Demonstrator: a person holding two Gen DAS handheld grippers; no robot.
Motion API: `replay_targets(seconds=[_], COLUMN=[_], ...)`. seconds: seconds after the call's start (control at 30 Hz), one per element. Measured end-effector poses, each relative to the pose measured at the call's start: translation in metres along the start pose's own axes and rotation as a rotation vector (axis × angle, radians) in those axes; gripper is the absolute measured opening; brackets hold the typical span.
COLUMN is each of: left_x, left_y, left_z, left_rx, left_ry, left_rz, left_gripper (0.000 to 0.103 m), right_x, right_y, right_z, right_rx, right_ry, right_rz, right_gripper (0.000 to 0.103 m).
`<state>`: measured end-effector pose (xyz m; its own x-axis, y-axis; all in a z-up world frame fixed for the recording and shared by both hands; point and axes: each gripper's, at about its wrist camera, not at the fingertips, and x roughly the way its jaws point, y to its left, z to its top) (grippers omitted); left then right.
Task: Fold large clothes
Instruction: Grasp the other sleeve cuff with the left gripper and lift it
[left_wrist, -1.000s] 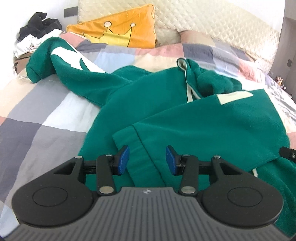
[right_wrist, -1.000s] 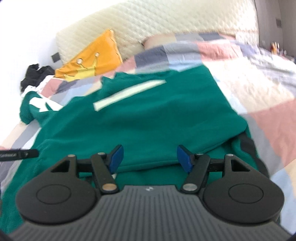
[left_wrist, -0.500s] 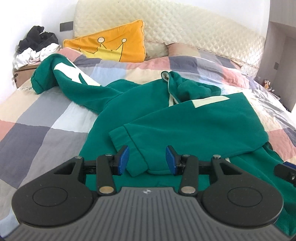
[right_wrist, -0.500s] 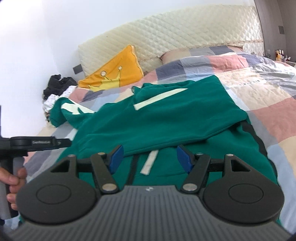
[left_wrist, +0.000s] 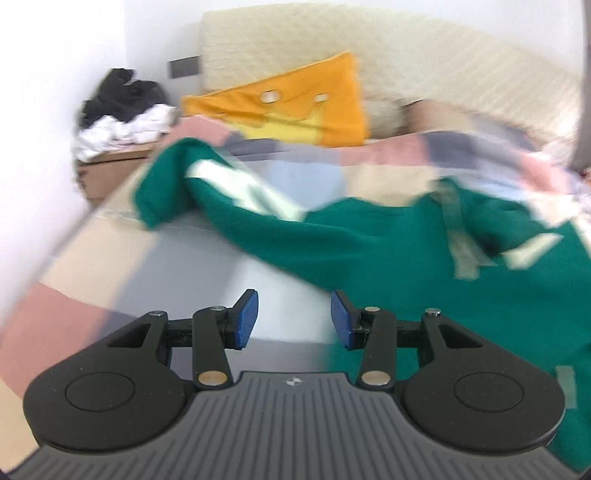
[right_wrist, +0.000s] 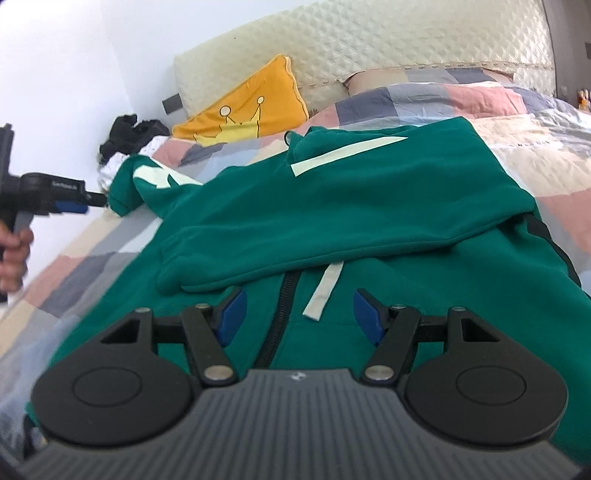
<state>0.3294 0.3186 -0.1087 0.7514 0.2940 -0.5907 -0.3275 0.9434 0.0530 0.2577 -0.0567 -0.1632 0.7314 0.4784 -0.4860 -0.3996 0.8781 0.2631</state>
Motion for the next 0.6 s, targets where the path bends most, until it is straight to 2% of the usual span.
replay_targets(seconds=[0.13,0.3,0.43,0.6], left_x=[0.055,0.125,0.175,0.228], left_y=[0.069,0.143,0.179,0.206], left_z=[0.024,0.046,0.065,0.084], left_rx=[-0.019,-0.091,-0.123,-0.159], left_ry=[0.046,0.058,0.048,0.033], left_rz=[0.115,0.194,0.216,0.238], left_gripper=[0.050,0.059,0.067,0.068], right_x=[0.015,0.035,0.051,0.070], right_y=[0.008,0.014,0.015,0.017], right_z=[0.000,0.003,0.010,0.014], right_rx=[-0.021,-0.031,0.005,0.000], right_ry=[0.006,0.009,0.008,0.021], right_rz=[-0.025,-0.054,-0.060,-0.083], right_gripper=[0.066,0.066,0.066,0.066])
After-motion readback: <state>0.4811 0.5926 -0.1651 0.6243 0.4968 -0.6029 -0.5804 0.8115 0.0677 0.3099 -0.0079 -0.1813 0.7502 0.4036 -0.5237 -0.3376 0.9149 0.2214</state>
